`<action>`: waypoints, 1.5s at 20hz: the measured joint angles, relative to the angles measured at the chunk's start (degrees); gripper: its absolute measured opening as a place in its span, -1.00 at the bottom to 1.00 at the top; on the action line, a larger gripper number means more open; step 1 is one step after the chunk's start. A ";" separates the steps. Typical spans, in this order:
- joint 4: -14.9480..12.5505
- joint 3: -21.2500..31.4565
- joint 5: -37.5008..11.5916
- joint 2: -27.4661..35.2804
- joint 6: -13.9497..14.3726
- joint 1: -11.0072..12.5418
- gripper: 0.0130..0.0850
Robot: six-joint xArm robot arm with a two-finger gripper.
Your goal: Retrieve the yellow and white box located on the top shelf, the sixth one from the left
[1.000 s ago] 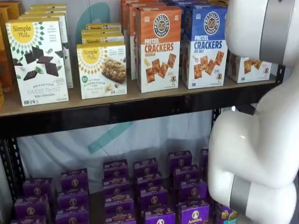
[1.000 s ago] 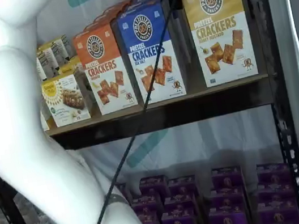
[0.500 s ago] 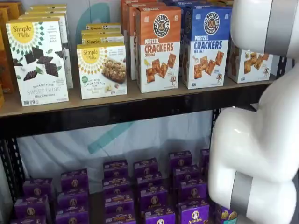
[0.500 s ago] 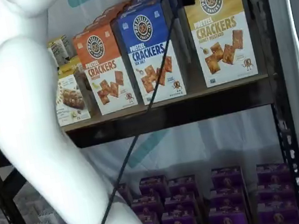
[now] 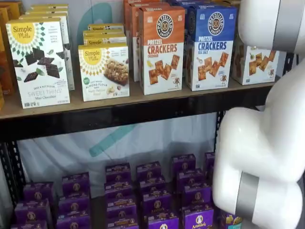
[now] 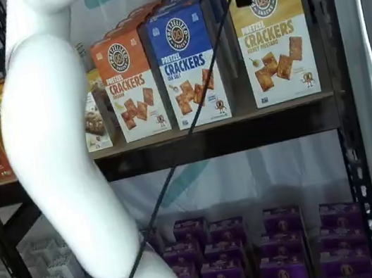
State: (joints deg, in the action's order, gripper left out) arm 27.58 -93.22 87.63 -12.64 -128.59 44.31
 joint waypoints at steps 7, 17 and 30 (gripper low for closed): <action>-4.08 -4.30 3.65 3.36 1.08 -1.24 1.00; -7.28 -11.59 10.62 7.83 2.09 -1.47 1.00; -14.75 -15.67 15.03 9.66 2.63 -4.08 1.00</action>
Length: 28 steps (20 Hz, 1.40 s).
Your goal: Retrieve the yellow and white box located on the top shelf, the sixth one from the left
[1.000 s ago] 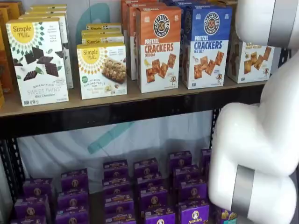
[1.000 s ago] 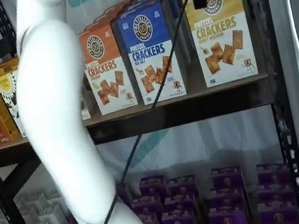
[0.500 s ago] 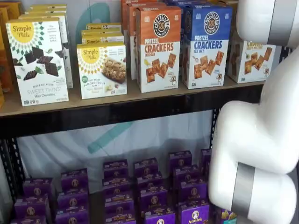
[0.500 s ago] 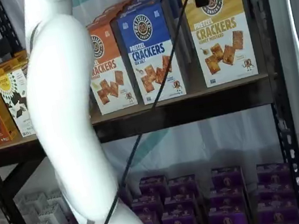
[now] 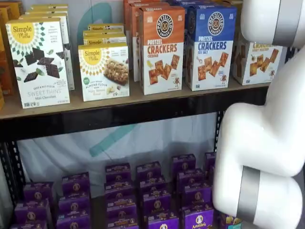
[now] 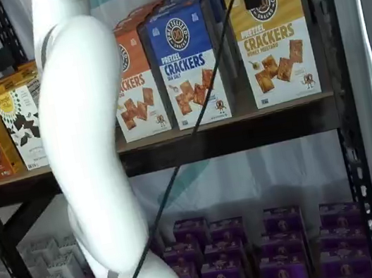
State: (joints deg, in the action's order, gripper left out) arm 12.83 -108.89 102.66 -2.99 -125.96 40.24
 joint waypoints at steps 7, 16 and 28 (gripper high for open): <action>-2.04 0.85 0.59 -0.54 0.49 -1.19 1.00; -2.16 2.32 -0.33 -1.53 0.83 -1.68 0.78; -2.00 2.60 -0.73 -1.88 0.64 -1.49 0.44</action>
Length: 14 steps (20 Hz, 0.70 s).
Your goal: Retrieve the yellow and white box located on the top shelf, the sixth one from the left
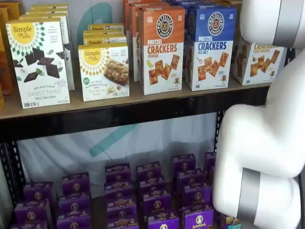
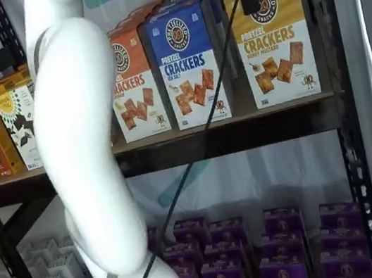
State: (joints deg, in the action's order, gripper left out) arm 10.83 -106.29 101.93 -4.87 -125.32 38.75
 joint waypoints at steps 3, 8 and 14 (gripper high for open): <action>0.18 0.18 -0.10 -0.18 -0.05 0.11 0.44; 0.61 0.27 -0.18 -0.41 -0.24 0.46 0.22; 0.20 0.12 0.94 -1.05 -0.46 0.68 0.22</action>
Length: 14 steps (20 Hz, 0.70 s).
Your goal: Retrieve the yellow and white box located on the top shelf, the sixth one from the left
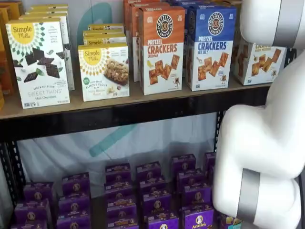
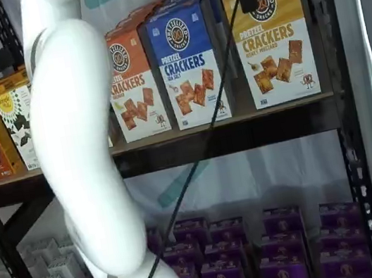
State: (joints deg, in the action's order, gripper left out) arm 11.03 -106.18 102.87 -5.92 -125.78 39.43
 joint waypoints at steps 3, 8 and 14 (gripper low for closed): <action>-0.38 0.83 0.58 -1.09 -0.22 0.16 0.22; -0.25 3.23 2.32 -4.03 -0.87 1.12 0.22; -0.78 7.55 5.28 -9.06 -2.44 2.84 0.22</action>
State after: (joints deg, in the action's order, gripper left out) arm 10.25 -98.63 108.14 -14.97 -128.23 42.27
